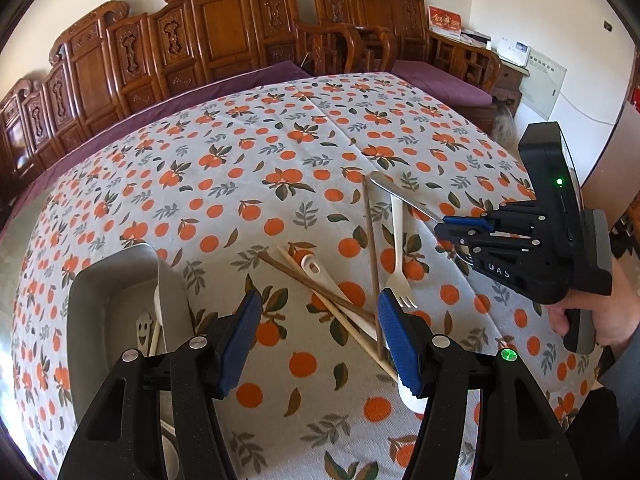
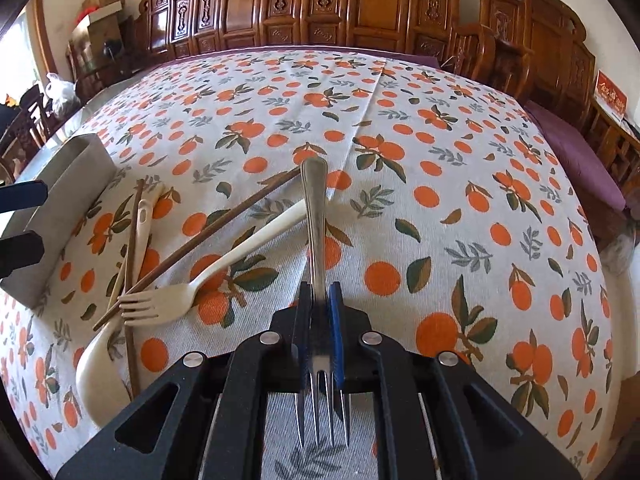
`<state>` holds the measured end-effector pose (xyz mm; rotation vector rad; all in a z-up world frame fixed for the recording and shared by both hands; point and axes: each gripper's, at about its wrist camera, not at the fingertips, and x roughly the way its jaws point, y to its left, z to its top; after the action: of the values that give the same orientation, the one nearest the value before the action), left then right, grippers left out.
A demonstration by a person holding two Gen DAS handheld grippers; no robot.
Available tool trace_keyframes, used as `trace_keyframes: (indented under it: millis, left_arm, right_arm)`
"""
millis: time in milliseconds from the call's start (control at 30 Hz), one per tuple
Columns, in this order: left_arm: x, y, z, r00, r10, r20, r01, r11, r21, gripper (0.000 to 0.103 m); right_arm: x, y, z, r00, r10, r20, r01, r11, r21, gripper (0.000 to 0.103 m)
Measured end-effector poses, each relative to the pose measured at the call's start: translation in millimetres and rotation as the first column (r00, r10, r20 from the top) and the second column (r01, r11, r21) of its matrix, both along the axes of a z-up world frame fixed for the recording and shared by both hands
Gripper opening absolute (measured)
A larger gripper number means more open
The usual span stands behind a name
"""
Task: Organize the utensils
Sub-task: 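Grasp a wooden chopstick with the left tool while the right tool holds the metal fork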
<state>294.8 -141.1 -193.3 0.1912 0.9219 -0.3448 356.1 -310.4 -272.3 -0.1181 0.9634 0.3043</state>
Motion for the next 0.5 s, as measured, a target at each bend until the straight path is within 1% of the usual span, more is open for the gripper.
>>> trace_keyframes:
  millis: [100,133,167,267,367,433,500]
  left_arm:
    - [5.5,-2.3,-1.9,1.000,-0.002,-0.009,0.002,1.000,0.000,0.058]
    - [7.4,-3.7,-2.7,1.000,-0.004,-0.012,0.004,1.000,0.001,0.058]
    - [9.8,-6.1,-3.5,1.000,-0.009,-0.015,0.009,1.000,0.002,0.058]
    - [16.9,-13.8,-6.8,1.000,-0.021,-0.022,0.021,1.000,0.004,0.056]
    - [25.1,-21.9,-12.6,0.999,-0.032,-0.040,0.032,0.999,-0.001,0.047]
    - [31.6,-28.3,-17.9,0.998,-0.037,-0.056,0.037,0.999,-0.008,0.043]
    - [36.8,-35.5,-24.2,0.996,-0.047,-0.075,0.046,0.999,-0.013,0.029]
  right_arm:
    - [4.2,1.6,-0.4,1.000,-0.002,0.007,0.002,1.000,0.004,0.012]
    - [5.2,1.6,-0.4,1.000,-0.005,0.008,0.005,1.000,0.003,0.009]
    - [5.8,1.3,-0.4,1.000,-0.006,0.009,0.006,1.000,0.003,0.009]
    - [6.2,-3.1,0.2,1.000,-0.009,-0.003,0.009,0.999,0.032,0.008]
    - [3.7,-7.6,0.8,1.000,-0.015,-0.006,0.016,0.999,0.030,0.008]
    - [1.7,-13.1,1.5,1.000,-0.023,-0.005,0.023,0.999,0.039,0.008]
    - [-0.1,-19.1,2.4,1.000,-0.029,-0.006,0.029,0.998,0.055,0.008]
